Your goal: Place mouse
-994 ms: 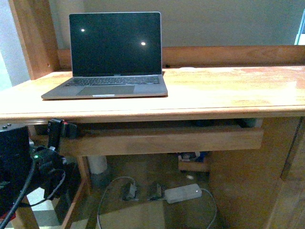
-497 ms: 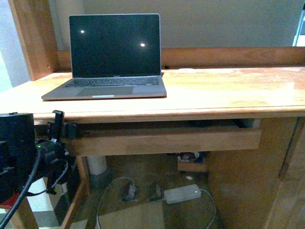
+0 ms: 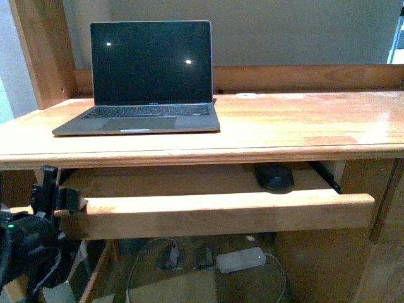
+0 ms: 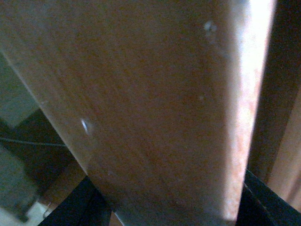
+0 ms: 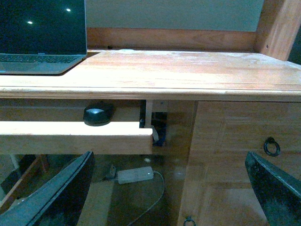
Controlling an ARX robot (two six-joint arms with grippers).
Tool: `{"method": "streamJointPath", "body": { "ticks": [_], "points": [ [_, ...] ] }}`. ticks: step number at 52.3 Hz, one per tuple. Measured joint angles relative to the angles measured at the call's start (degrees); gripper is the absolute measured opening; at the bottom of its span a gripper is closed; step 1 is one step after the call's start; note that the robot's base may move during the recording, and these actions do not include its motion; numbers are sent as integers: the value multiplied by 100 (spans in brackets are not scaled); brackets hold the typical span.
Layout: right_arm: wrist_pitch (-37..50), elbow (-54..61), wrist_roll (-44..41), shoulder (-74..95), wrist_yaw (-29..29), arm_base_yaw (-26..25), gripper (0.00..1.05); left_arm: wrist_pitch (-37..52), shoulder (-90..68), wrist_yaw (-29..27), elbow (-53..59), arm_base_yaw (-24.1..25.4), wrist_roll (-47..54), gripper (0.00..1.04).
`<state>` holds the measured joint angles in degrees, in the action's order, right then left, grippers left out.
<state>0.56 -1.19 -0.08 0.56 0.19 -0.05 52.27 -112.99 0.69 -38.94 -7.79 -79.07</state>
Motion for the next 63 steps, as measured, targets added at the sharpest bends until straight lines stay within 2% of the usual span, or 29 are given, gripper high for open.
{"method": "streamJointPath", "body": {
  "ticks": [10, 18, 22, 25, 29, 31, 33, 39, 43, 47, 52, 55, 57, 58, 61, 63],
  "points": [
    [0, 0, 0, 0, 0, 0, 98, -192, 863, 212, 951, -35, 37, 56],
    [2, 0, 0, 0, 2, 0, 98, -542, 1425, 175, 1377, -155, 39, 57],
    [0, 0, 0, 0, -2, 0, 98, -787, 1685, 101, 1512, -238, 535, 67],
    [2, 0, 0, 0, 0, 0, 98, -1259, 1958, -46, 1543, -367, 1357, 77],
    [2, 0, 0, 0, 0, 0, 98, -1613, 2347, 109, 1611, -328, 2192, 89],
    [2, 0, 0, 0, 9, 0, 98, -2116, 2702, 111, 1558, -289, 2726, 98],
    [0, 0, 0, 0, 0, -2, 98, -2396, 2955, 205, 1526, -216, 3185, 100],
    [0, 0, 0, 0, -7, 0, 98, -3154, 3851, 479, 1027, -17, 4380, 97],
    [-2, 0, 0, 0, 2, 0, 98, -3974, 4485, 793, 424, 164, 5307, 98],
    [0, 0, 2, 0, 2, 0, 98, -4815, 4959, 1185, 116, 343, 5917, 98],
    [0, 0, 0, 0, -2, 0, 98, -5482, 5348, 1390, -17, 544, 6561, 98],
    [0, 0, 0, 0, 0, 0, 98, -5182, 5521, 1292, 22, 645, 7060, 98],
    [0, 0, 0, 0, -2, 0, 98, -4636, 5626, 949, 129, 658, 7289, 95],
    [0, 0, 0, 0, 0, 0, 98, -4096, 5777, 645, 280, 730, 7414, 90],
    [0, 0, 0, 0, 0, 0, 98, -3591, 6043, 269, 527, 754, 7549, 83],
    [0, 0, 0, 0, 4, 0, 98, -3143, 6317, 0, 859, 765, 7652, 73]
  ]
}}
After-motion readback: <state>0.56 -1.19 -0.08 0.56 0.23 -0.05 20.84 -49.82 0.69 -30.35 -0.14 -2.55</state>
